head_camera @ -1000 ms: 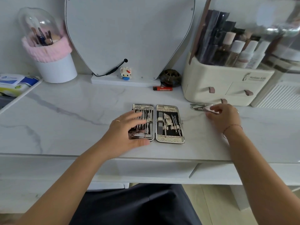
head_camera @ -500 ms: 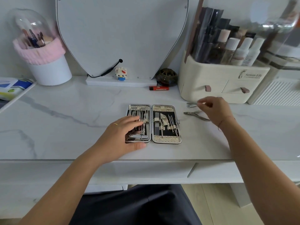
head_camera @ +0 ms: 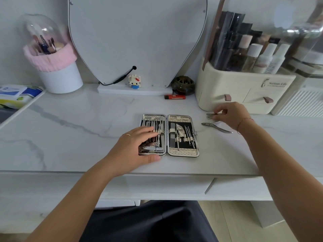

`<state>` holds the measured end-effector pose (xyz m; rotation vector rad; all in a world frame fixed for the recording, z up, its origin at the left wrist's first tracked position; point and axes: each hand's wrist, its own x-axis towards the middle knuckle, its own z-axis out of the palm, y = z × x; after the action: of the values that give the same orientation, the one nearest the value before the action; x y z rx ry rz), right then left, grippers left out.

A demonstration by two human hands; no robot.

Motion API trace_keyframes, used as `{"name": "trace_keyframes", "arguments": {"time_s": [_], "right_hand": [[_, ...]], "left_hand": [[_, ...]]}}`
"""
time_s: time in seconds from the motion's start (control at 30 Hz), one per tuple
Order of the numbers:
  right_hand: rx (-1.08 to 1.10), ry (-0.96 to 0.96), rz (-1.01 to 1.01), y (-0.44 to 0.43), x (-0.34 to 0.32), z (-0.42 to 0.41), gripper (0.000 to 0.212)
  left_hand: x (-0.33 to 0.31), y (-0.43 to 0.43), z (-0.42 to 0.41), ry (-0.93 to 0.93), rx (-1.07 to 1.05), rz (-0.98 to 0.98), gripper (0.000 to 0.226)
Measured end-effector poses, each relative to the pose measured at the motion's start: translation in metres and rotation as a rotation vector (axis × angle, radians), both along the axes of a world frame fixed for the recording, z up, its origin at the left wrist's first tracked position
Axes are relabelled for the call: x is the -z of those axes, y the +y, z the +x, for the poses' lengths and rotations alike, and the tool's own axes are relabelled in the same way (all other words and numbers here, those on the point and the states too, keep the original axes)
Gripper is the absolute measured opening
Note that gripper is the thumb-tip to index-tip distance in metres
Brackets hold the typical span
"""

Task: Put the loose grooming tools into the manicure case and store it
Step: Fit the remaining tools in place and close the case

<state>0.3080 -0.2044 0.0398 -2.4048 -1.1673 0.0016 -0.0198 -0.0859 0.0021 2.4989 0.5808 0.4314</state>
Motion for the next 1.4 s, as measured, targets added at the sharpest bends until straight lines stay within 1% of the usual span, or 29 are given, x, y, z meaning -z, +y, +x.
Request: {"name": "trace_keyframes", "arguments": {"time_s": [0.1, 0.23, 0.37, 0.47, 0.57, 0.6, 0.67, 0.7, 0.77, 0.83, 0.87, 0.93, 1.0, 1.1, 1.17, 1.23, 1.33, 1.4], "right_hand": [[-0.008, 0.026, -0.011, -0.002, -0.002, 0.003, 0.014], [-0.028, 0.034, -0.078, -0.003, -0.006, 0.003, 0.012], [-0.045, 0.052, -0.075, -0.003, -0.007, 0.001, 0.007], [-0.068, 0.061, -0.055, -0.002, -0.007, -0.003, 0.019], [-0.055, 0.049, 0.004, -0.001, -0.010, -0.008, 0.023], [-0.051, 0.053, 0.028, 0.000, -0.011, -0.009, 0.022], [-0.068, 0.059, 0.062, 0.002, -0.013, -0.014, 0.014], [-0.083, 0.062, 0.079, 0.001, -0.016, -0.021, 0.010], [-0.124, 0.080, 0.145, 0.000, -0.026, -0.039, 0.009], [-0.203, 0.154, 0.255, -0.002, -0.036, -0.060, 0.011], [-0.254, 0.238, 0.306, -0.004, -0.041, -0.070, 0.012], [-0.356, 0.480, 0.359, -0.005, -0.046, -0.089, 0.011], [-0.437, 0.699, 0.386, -0.004, -0.044, -0.102, 0.014], [-0.464, 0.874, 0.436, -0.001, -0.035, -0.108, 0.023], [-0.475, 0.943, 0.473, 0.000, -0.030, -0.109, 0.023], [-0.534, 0.965, 0.530, -0.001, -0.027, -0.111, 0.017], [-0.603, 0.917, 0.620, -0.001, -0.026, -0.114, 0.011], [-0.600, 0.852, 0.647, -0.001, -0.025, -0.117, 0.014]], "left_hand": [[0.000, 0.000, 0.000, -0.007, -0.001, -0.002, 0.084], [0.000, 0.000, 0.000, 0.002, -0.005, 0.001, 0.084], [-0.001, -0.001, 0.000, 0.004, -0.007, -0.002, 0.086], [-0.003, -0.001, 0.000, 0.003, -0.009, -0.040, 0.085], [-0.006, -0.003, 0.001, -0.013, -0.022, -0.084, 0.083], [-0.008, -0.003, 0.002, -0.027, -0.034, -0.100, 0.081], [-0.015, -0.005, 0.006, -0.073, -0.066, -0.127, 0.073], [-0.019, -0.006, 0.010, -0.105, -0.082, -0.125, 0.066], [-0.032, -0.010, 0.020, -0.185, -0.120, -0.131, 0.051], [-0.048, -0.014, 0.034, -0.267, -0.158, -0.234, 0.041], [-0.055, -0.017, 0.041, -0.296, -0.161, -0.319, 0.040], [-0.066, -0.022, 0.054, -0.346, -0.114, -0.511, 0.043], [-0.071, -0.029, 0.064, -0.404, -0.064, -0.649, 0.034], [-0.071, -0.034, 0.072, -0.496, -0.088, -0.679, 0.017], [-0.068, -0.034, 0.073, -0.518, -0.137, -0.690, 0.012], [-0.066, -0.033, 0.073, -0.528, -0.197, -0.768, 0.012], [-0.063, -0.030, 0.073, -0.540, -0.301, -0.965, 0.014], [-0.063, -0.028, 0.074, -0.566, -0.360, -1.136, 0.012]]}}
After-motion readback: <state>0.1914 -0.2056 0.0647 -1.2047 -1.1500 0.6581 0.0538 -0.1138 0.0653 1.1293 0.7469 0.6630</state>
